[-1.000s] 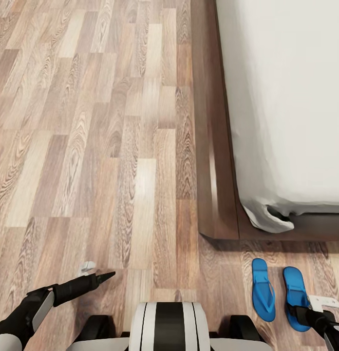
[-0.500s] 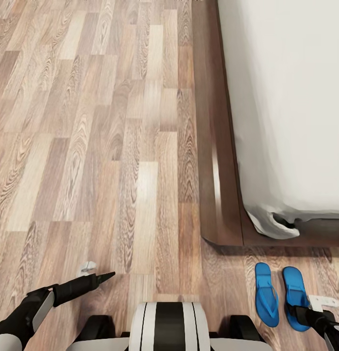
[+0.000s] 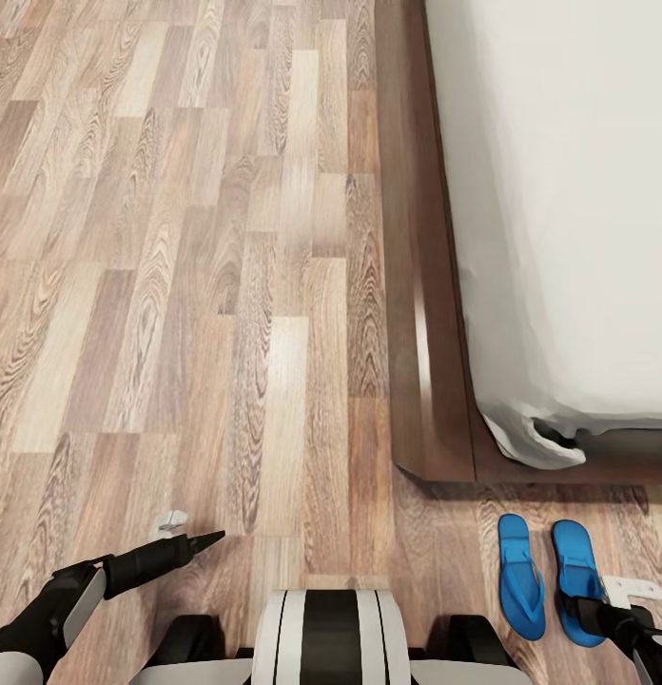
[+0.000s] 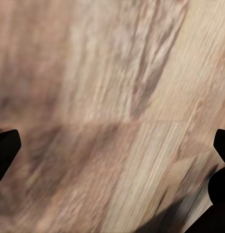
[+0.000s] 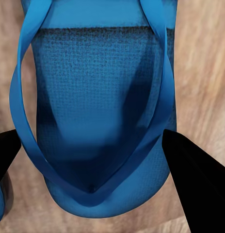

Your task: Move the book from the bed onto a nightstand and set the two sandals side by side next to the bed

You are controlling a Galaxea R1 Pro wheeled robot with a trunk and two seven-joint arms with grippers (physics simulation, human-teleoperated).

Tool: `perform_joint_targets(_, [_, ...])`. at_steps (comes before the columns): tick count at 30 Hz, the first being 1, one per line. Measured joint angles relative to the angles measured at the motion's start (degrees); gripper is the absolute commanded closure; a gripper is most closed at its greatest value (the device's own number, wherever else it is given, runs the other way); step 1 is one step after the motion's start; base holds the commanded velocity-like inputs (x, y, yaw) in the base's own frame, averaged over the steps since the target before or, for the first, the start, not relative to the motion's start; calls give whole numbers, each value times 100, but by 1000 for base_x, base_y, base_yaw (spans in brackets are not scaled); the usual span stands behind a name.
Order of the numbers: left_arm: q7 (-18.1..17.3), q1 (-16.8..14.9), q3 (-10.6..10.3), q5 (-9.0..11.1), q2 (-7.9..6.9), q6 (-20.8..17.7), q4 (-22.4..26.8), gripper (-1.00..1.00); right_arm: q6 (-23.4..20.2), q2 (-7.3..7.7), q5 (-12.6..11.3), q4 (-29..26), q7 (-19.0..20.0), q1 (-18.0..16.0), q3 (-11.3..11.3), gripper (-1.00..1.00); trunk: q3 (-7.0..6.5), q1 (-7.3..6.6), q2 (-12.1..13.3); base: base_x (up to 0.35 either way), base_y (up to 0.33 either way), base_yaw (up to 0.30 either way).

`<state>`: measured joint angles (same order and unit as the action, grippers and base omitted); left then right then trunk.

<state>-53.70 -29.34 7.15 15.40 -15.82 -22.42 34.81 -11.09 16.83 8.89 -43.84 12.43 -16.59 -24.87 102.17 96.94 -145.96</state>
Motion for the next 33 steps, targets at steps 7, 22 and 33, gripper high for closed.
perform_joint_targets(7, [-14, 0, 1, -1, 0, -8, 0, -100, 0, 0, 1, 0, 0, 0, -1, 100, 66, 8, -4, 0, 0, 0])
perform_joint_targets(22, [-14, 0, 1, 0, 0, -9, 0, -100, 9, 0, -8, -23, 3, 0, 0, 100, 155, 18, -9, 0, 0, 0])
perform_joint_targets(33, [-15, 0, 1, 0, 0, -9, 0, -100, 9, 0, -9, -26, 0, 0, -1, 100, 155, 18, -9, 0, 0, 0])
